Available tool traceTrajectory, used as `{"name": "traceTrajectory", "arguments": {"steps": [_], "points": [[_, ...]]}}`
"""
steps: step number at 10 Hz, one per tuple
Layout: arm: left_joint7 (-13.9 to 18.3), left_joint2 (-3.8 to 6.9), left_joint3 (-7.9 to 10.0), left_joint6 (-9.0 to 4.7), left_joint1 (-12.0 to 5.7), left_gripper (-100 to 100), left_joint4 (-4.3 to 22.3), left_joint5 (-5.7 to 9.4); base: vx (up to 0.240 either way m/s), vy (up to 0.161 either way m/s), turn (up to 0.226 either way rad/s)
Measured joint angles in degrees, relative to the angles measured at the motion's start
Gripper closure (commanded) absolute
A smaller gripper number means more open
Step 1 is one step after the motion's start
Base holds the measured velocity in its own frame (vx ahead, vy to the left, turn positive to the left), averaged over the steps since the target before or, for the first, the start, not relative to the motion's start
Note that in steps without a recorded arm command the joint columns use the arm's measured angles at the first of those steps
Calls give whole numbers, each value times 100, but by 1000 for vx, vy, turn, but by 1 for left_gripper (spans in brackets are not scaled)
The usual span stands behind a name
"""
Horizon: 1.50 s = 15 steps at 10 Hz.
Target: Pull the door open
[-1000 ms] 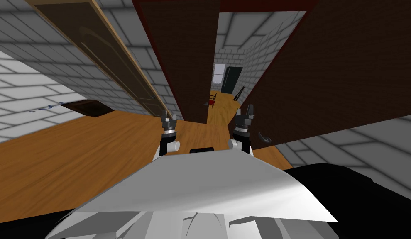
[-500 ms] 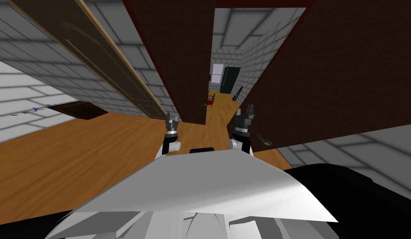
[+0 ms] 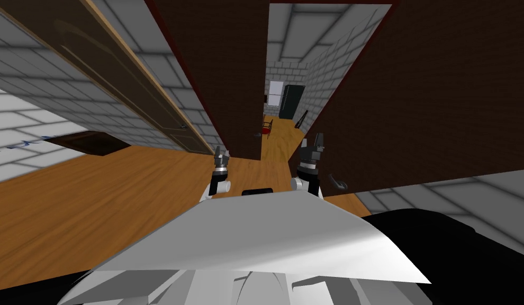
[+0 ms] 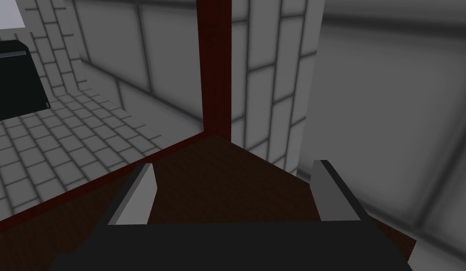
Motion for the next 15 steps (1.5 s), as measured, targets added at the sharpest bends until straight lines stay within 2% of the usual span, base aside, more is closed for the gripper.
{"name": "traceTrajectory", "arguments": {"steps": [4, 9, 12, 15], "points": [[114, 134, 21, -171, -226, -100, 639, -17, 96, -63, -39], [204, 229, 33, -309, -437, -100, 1275, -39, 82, -45, -36], [277, 310, 40, -488, -574, -100, 1782, -54, 97, -65, -51], [360, 396, 58, -607, -785, -100, 2330, -68, 102, -57, -48]]}}
